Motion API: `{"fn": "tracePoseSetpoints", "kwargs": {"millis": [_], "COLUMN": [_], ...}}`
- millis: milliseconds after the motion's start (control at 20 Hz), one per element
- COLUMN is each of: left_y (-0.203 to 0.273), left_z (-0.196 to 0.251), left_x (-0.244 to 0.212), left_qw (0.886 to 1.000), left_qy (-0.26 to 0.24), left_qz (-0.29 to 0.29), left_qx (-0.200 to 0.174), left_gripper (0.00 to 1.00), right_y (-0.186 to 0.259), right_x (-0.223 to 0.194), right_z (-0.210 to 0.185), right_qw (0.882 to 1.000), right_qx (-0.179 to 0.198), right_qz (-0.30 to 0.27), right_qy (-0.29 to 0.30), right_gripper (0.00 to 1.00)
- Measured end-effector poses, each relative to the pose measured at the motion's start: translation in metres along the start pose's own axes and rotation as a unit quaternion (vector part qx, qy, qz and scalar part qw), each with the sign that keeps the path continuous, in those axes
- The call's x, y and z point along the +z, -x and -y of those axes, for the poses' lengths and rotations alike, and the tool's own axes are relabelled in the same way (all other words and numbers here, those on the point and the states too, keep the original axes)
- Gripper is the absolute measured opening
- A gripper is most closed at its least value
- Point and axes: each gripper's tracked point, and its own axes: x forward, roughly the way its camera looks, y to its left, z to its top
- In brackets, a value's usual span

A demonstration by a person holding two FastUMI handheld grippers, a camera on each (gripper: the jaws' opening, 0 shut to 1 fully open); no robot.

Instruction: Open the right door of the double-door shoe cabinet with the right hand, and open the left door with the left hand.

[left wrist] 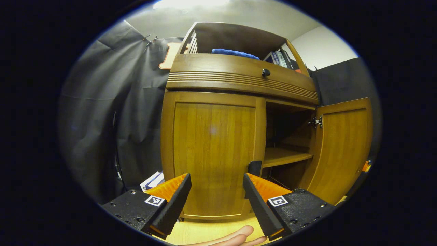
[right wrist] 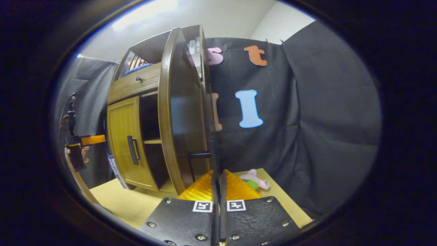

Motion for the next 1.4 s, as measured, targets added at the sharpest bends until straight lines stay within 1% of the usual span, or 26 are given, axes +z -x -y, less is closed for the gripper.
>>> {"fn": "tracePoseSetpoints", "kwargs": {"millis": [50,100,150,250,300,350,400,500,550,600,650,700,750,800,850,900,950,1000,1200,1300,1350,1400], "left_y": [-0.001,-0.004,-0.006,-0.012,-0.015,-0.019,-0.023,-0.03,-0.033,-0.036,-0.039,-0.043,-0.048,-0.053,-0.058,-0.063,-0.069,-0.075,-0.1,-0.116,-0.121,-0.123], "left_z": [0.001,0.002,0.004,0.008,0.012,0.018,0.025,0.037,0.041,0.047,0.053,0.06,0.067,0.072,0.075,0.078,0.08,0.084,0.09,0.083,0.076,0.075], "left_x": [-0.002,-0.002,-0.003,-0.008,-0.01,-0.011,-0.012,-0.015,-0.017,-0.018,-0.02,-0.022,-0.026,-0.03,-0.035,-0.037,-0.042,-0.045,-0.064,-0.069,-0.073,-0.081], "left_qw": [1.0,1.0,1.0,1.0,1.0,1.0,1.0,1.0,1.0,1.0,1.0,0.999,0.999,0.999,0.999,0.999,0.999,0.999,0.999,0.999,0.998,0.999], "left_qy": [-0.002,-0.003,-0.003,0.0,0.001,0.001,0.001,0.002,0.005,0.007,0.008,0.008,0.003,-0.006,-0.017,-0.025,-0.033,-0.036,-0.04,-0.046,-0.048,-0.047], "left_qz": [0.0,0.0,0.001,-0.003,-0.003,-0.001,0.002,0.007,0.011,0.014,0.016,0.019,0.021,0.021,0.022,0.027,0.028,0.029,0.022,0.019,0.021,0.005], "left_qx": [0.0,0.001,0.002,0.008,0.008,0.003,-0.005,-0.017,-0.019,-0.02,-0.023,-0.029,-0.033,-0.033,-0.031,-0.029,-0.025,-0.025,-0.025,-0.001,0.017,0.018], "left_gripper": [0.89,0.94,0.89,0.89,0.95,0.95,0.9,0.89,0.95,0.95,0.94,0.89,0.89,0.89,0.94,0.89,0.89,0.89,0.89,0.89,0.89,0.87], "right_y": [-0.002,-0.002,-0.003,-0.004,-0.002,-0.004,0.005,0.018,0.025,0.034,0.04,0.052,0.059,0.068,0.075,0.086,0.095,0.105,0.133,0.148,0.155,0.16], "right_x": [0.0,0.001,0.001,0.001,-0.003,-0.006,-0.004,-0.003,0.0,0.005,0.01,0.014,0.018,0.024,0.034,0.037,0.043,0.044,0.069,0.087,0.097,0.105], "right_z": [0.001,0.003,0.005,0.006,0.011,0.01,0.011,0.01,0.012,0.018,0.025,0.028,0.027,0.029,0.036,0.042,0.043,0.039,0.009,-0.008,-0.019,-0.032], "right_qw": [1.0,1.0,1.0,0.999,0.999,0.999,0.999,0.998,0.998,0.997,0.995,0.994,0.992,0.99,0.986,0.982,0.979,0.977,0.972,0.967,0.965,0.964], "right_qx": [0.009,0.016,0.022,0.03,0.028,0.031,0.024,0.02,0.011,-0.007,-0.033,-0.047,-0.056,-0.073,-0.099,-0.121,-0.139,-0.147,-0.147,-0.145,-0.139,-0.128], "right_qz": [-0.001,-0.003,-0.006,-0.011,-0.014,-0.021,-0.023,-0.02,-0.011,0.001,0.012,0.021,0.031,0.044,0.055,0.064,0.07,0.075,0.102,0.123,0.139,0.155], "right_qy": [0.003,0.009,0.018,0.028,0.033,0.036,0.04,0.053,0.063,0.076,0.091,0.099,0.105,0.111,0.12,0.13,0.132,0.133,0.151,0.169,0.172,0.173], "right_gripper": [0.0,0.03,0.01,0.01,0.01,0.03,0.23,0.24,0.23,0.23,0.27,0.41,0.55,0.69,0.83,0.97,0.97,0.97,0.98,0.98,0.98,0.98]}}
